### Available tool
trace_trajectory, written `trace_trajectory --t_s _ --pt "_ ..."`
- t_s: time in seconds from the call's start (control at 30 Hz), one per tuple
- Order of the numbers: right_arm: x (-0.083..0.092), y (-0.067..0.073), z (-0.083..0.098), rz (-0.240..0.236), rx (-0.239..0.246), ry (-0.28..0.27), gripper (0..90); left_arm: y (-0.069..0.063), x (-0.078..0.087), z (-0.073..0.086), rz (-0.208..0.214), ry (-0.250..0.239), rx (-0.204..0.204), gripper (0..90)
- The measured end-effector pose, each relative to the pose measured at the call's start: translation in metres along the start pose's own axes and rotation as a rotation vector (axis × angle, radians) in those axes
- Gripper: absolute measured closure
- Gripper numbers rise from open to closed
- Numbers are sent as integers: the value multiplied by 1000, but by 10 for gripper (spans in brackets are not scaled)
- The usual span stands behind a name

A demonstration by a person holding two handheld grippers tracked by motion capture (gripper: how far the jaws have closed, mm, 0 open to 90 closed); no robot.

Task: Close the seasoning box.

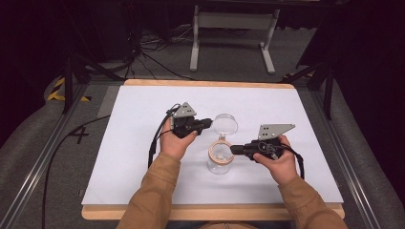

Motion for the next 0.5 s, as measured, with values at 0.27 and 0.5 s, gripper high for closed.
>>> trace_trajectory --t_s 0.27,0.5 --pt "-1 -1 0 1 -5 -3 900 -3 3 -2 32 16 -14 858" --pt "-4 1 -2 -14 -8 -5 900 -10 7 -3 61 44 -38 862"
Point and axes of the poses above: each handheld gripper's, and its own axes: x roughly backward along the jaws, z roughly out of its underside, y roughly to its left, the point moved 3 cm from there along -x, roughly forward along the jaws, and after that the axes turned 15 degrees about -y, right-handed, at the moved point
